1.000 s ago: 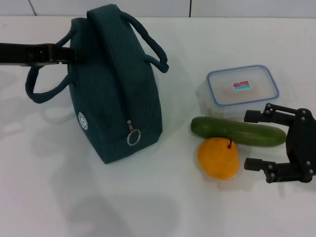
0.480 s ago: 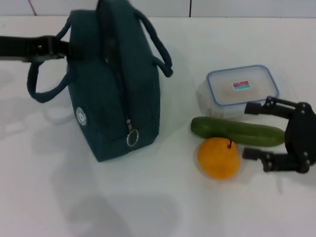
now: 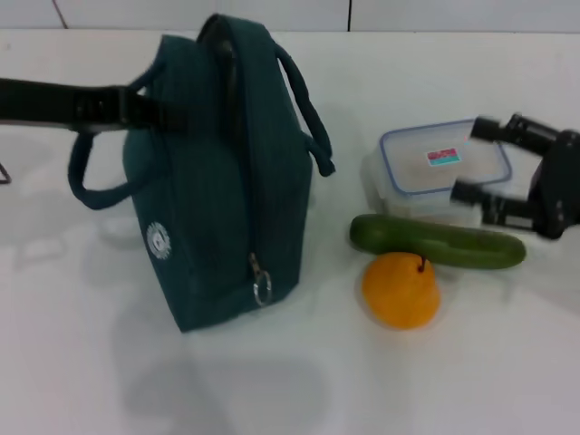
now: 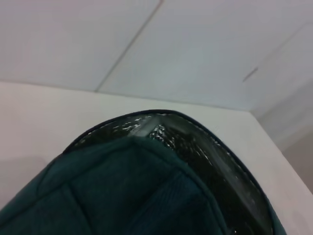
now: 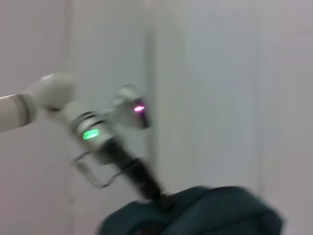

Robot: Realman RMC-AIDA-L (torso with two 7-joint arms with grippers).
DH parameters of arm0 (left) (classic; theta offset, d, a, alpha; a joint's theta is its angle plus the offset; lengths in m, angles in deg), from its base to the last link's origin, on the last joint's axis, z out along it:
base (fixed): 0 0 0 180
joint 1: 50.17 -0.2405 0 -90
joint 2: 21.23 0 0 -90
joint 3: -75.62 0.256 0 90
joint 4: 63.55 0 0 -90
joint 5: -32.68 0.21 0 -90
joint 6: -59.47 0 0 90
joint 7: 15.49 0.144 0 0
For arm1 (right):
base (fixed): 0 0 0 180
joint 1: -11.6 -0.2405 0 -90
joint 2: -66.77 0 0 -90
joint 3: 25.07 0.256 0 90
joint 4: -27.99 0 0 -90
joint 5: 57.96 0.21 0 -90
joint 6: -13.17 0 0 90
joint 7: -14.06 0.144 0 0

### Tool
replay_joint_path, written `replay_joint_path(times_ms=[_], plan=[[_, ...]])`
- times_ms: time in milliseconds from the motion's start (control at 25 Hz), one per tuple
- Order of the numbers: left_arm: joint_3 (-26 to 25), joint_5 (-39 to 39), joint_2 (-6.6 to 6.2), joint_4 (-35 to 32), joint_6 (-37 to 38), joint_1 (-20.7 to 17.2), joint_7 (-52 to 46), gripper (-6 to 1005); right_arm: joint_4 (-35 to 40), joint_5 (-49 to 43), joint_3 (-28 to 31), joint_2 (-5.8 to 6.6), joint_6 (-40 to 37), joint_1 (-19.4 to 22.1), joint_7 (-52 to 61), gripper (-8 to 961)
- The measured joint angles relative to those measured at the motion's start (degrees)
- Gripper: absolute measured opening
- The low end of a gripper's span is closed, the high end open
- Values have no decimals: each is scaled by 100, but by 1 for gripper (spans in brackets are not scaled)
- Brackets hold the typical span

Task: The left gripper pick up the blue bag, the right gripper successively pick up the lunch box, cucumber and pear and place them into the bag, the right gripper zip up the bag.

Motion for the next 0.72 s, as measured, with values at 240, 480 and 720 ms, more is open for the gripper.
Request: replay_joint_path(times_ms=[240,480,720], plan=[[275,-44,13,33,-1,-26,-56,49,-564,375,871,37,602,29,341,814],[341,-66,12,44,-5,43,-71,50,-875,414,1366,32,1895,-22,1361,807],[346,-70,2,94,-37,112,-97,49,-1364,411,1338,69,2947,-320,2161,799]])
